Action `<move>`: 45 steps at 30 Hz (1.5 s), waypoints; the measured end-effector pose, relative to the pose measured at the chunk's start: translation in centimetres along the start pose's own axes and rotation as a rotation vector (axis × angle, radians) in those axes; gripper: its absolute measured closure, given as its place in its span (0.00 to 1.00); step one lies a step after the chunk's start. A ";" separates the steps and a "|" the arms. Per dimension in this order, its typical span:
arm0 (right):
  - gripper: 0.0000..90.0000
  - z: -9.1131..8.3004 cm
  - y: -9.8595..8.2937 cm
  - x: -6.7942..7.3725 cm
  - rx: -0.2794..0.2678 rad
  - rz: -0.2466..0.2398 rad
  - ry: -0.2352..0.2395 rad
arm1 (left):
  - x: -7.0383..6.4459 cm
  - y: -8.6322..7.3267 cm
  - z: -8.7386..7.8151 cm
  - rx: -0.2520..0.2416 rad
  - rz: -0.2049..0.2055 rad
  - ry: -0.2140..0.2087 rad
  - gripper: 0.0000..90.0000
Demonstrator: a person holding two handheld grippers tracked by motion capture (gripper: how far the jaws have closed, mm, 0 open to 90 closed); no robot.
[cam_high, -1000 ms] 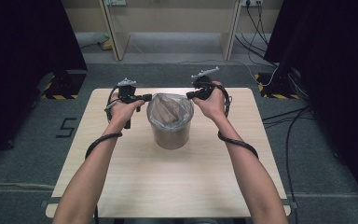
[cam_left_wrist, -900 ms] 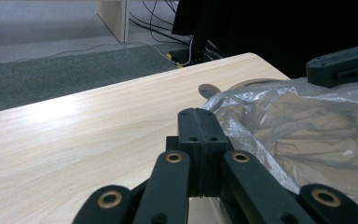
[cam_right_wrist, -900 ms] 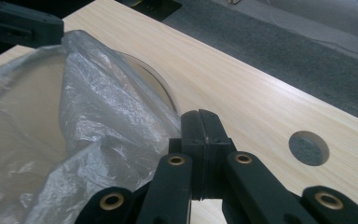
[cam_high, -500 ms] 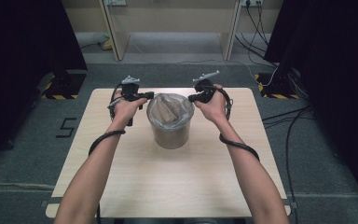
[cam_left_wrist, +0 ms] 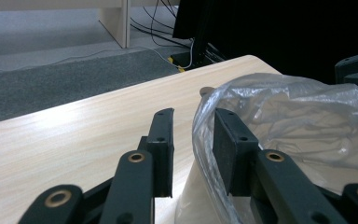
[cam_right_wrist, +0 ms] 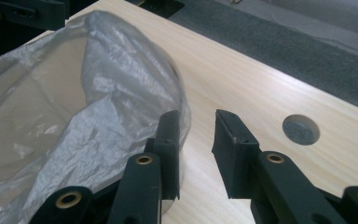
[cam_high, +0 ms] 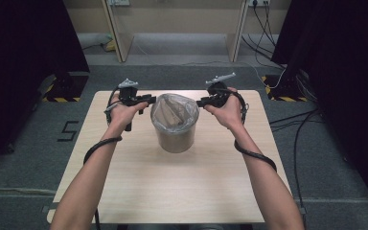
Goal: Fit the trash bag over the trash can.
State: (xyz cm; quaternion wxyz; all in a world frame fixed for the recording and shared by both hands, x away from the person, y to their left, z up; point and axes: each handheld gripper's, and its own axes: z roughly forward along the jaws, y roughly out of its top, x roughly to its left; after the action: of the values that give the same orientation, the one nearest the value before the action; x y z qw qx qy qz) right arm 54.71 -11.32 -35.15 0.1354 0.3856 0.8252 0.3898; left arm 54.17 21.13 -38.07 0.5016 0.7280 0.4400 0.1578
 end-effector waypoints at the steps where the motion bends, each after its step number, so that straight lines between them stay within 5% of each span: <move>1: 0.79 0.1 -0.1 0.1 0.005 -0.001 0.003 | 0.0 0.0 -0.1 0.000 -0.004 -0.007 0.76; 4: 0.81 0.3 -0.2 0.1 0.008 0.008 0.023 | 0.1 -0.2 -0.2 0.010 -0.017 -0.025 0.77; 10: 1.00 0.7 -0.4 0.0 0.032 0.005 0.049 | 0.2 -0.4 -0.1 0.043 -0.022 -0.060 0.89; 17: 1.00 1.0 -0.7 -0.1 0.039 0.010 0.042 | 0.0 -0.2 0.2 0.028 -0.020 -0.052 0.99; 30: 1.00 1.2 -1.2 -0.2 0.060 -0.002 0.017 | -0.3 0.3 1.5 0.017 -0.006 -0.021 1.00; 35: 0.85 -0.2 0.1 -0.4 -0.029 0.027 -0.010 | -0.6 0.5 1.6 0.013 0.009 -0.015 1.00; 41: 0.72 0.3 0.6 -0.1 -0.050 0.051 0.051 | -0.7 0.5 1.7 0.015 0.013 -0.008 1.00; 45: 0.81 1.1 0.4 -0.2 -0.018 0.056 0.066 | -0.8 0.6 1.9 0.019 0.022 -0.006 1.00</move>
State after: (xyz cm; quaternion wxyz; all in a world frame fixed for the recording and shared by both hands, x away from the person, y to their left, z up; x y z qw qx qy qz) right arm 55.57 -10.73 -35.60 0.1007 0.3943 0.8145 0.4136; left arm 55.23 19.31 -38.23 0.4944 0.7379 0.4317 0.1570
